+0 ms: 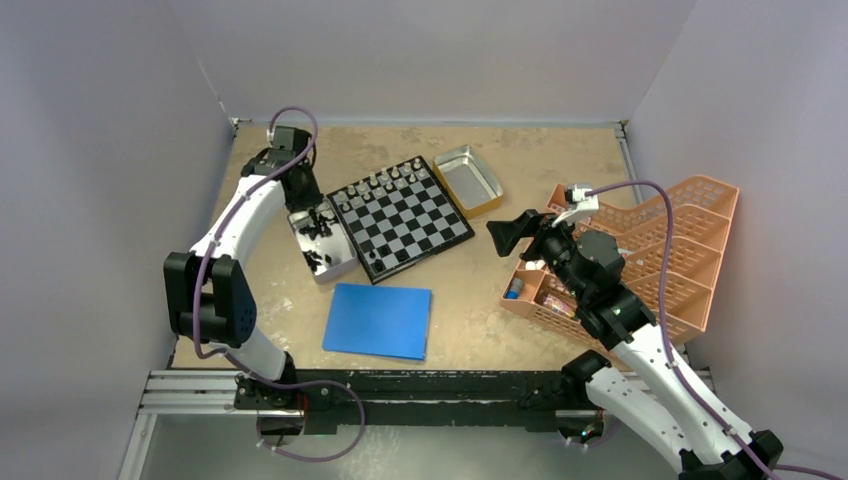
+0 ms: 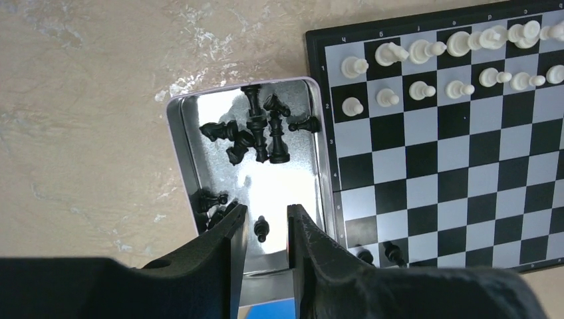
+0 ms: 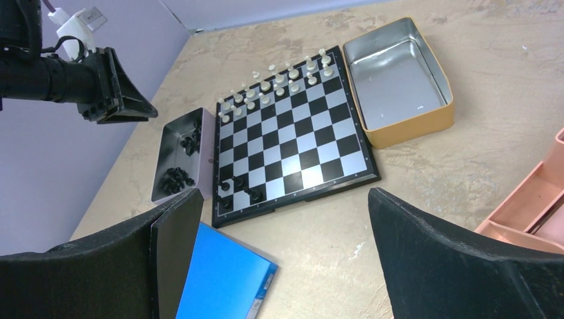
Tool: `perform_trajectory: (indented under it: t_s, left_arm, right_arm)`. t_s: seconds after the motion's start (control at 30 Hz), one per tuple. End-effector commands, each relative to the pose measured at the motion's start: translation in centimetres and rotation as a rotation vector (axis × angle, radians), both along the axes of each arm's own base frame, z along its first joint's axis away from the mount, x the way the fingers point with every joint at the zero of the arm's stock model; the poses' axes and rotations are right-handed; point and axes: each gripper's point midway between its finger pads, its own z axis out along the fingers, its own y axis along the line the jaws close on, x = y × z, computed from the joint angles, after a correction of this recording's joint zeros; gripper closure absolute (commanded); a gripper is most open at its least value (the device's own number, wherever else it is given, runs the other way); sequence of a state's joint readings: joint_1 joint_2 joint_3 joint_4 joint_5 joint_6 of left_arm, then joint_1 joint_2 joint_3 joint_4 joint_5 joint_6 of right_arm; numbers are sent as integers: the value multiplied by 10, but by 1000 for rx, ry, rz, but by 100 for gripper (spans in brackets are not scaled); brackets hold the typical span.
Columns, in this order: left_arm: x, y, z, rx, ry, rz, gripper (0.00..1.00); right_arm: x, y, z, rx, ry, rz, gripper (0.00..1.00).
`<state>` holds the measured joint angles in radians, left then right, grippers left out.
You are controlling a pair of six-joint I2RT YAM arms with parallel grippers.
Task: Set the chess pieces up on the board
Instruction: Pick up the chess piece from the storage box.
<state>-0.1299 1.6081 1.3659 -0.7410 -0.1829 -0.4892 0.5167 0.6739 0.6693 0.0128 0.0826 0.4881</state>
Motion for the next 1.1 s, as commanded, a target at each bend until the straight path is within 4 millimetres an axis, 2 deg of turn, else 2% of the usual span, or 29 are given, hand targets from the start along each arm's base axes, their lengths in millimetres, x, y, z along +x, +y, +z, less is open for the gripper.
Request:
perform_trajectory:
  t_s: [0.0,0.17,0.27,0.63,0.93,1.07]
  left_arm:
    - [16,-4,-13,-77,-27,52,72]
    - [22,-13,-44,-136,35,68,73]
    - [21,-10,-59,-128,60,93,74]
    - [22,-1,-84,-127,92,124,78]
    - [24,-8,-101,-158,123,101,77]
    - [19,-7,-109,-152,158,108,76]
  right_arm:
    - [0,2,22,23,-72,18,4]
    - [0,3,23,22,-73,24,4]
    - [-2,2,24,22,-76,20,4]
    - [-1,3,24,24,-78,22,3]
    - [0,1,23,24,-75,13,3]
    - [0,1,23,23,-75,11,3]
